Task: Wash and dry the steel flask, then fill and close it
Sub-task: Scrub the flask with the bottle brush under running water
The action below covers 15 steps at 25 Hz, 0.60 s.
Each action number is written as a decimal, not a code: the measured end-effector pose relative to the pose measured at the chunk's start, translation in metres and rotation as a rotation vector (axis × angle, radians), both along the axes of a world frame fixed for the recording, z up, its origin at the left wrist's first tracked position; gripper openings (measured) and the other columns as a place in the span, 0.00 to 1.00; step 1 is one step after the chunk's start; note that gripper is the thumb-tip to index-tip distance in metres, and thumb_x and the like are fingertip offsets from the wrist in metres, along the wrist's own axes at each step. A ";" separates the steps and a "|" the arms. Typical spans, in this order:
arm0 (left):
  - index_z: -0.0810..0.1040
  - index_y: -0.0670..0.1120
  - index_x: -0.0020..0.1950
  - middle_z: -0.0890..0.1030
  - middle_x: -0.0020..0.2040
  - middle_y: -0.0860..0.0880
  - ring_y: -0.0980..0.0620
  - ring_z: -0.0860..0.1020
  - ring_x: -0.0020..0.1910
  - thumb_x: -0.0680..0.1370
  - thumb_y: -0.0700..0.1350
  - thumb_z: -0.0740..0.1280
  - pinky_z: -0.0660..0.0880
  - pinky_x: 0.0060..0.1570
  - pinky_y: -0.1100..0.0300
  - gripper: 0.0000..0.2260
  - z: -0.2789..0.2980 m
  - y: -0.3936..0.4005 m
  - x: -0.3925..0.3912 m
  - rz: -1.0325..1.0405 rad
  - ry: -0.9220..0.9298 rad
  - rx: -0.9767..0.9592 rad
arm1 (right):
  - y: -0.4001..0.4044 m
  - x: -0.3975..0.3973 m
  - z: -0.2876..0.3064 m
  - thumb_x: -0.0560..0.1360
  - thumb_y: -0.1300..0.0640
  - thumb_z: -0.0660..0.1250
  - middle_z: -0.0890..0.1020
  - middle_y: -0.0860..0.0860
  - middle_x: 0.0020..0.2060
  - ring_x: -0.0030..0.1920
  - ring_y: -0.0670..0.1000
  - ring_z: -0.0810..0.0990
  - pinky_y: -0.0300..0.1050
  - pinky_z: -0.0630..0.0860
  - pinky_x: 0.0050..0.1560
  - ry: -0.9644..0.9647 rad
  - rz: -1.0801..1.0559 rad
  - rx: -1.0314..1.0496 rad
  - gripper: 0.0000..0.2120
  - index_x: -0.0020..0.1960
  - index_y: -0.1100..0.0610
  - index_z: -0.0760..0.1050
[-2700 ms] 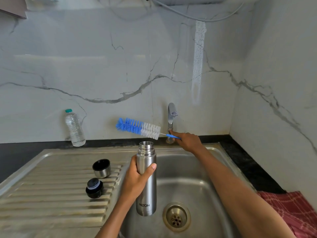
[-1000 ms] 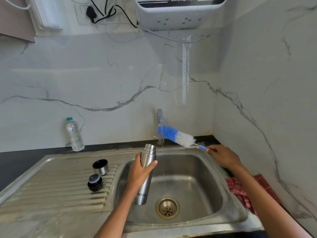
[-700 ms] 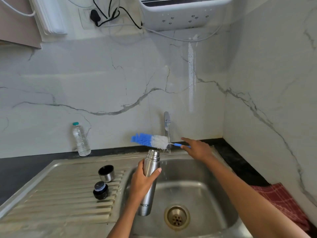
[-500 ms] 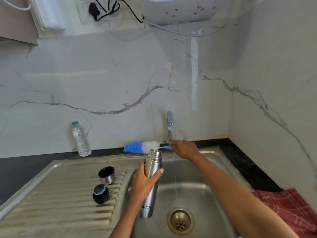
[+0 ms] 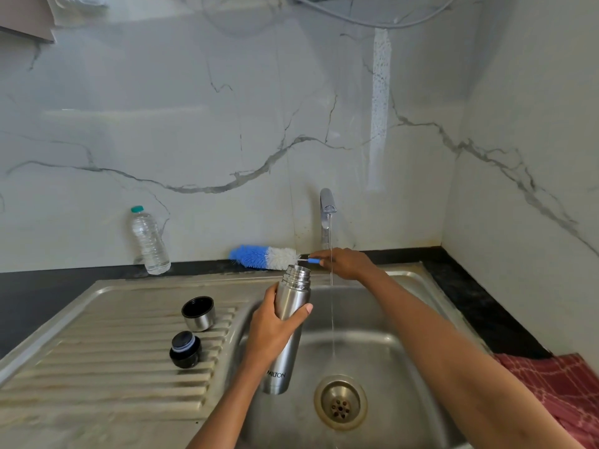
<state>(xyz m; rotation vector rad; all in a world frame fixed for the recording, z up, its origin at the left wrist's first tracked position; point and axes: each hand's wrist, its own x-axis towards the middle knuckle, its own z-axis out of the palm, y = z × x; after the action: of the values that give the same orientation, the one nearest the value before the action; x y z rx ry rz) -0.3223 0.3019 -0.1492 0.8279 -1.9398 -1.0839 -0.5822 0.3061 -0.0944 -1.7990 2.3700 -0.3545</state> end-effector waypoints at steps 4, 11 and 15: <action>0.72 0.62 0.64 0.82 0.51 0.58 0.60 0.82 0.45 0.71 0.62 0.77 0.81 0.43 0.59 0.25 -0.002 -0.002 -0.001 -0.010 -0.023 -0.005 | 0.013 -0.012 0.005 0.84 0.42 0.57 0.75 0.49 0.73 0.67 0.56 0.76 0.54 0.74 0.64 -0.040 -0.020 -0.056 0.19 0.74 0.38 0.71; 0.69 0.61 0.67 0.80 0.55 0.59 0.59 0.81 0.49 0.73 0.59 0.76 0.77 0.43 0.62 0.27 0.001 0.003 -0.003 -0.009 -0.044 -0.048 | 0.106 -0.036 0.008 0.82 0.43 0.63 0.85 0.43 0.50 0.46 0.46 0.79 0.46 0.76 0.46 -0.159 -0.186 -0.182 0.13 0.63 0.40 0.81; 0.66 0.61 0.71 0.79 0.60 0.57 0.56 0.80 0.53 0.70 0.65 0.75 0.80 0.52 0.52 0.34 -0.005 -0.003 -0.003 0.009 -0.085 -0.115 | 0.163 -0.041 0.031 0.81 0.53 0.64 0.80 0.45 0.33 0.39 0.52 0.79 0.46 0.70 0.41 -0.184 -0.302 -0.198 0.13 0.39 0.45 0.79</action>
<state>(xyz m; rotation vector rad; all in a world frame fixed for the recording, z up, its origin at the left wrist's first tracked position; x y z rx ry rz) -0.3257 0.2992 -0.1542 0.8304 -2.0465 -0.9360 -0.6231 0.4695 -0.0630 -1.4003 2.5456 -0.7798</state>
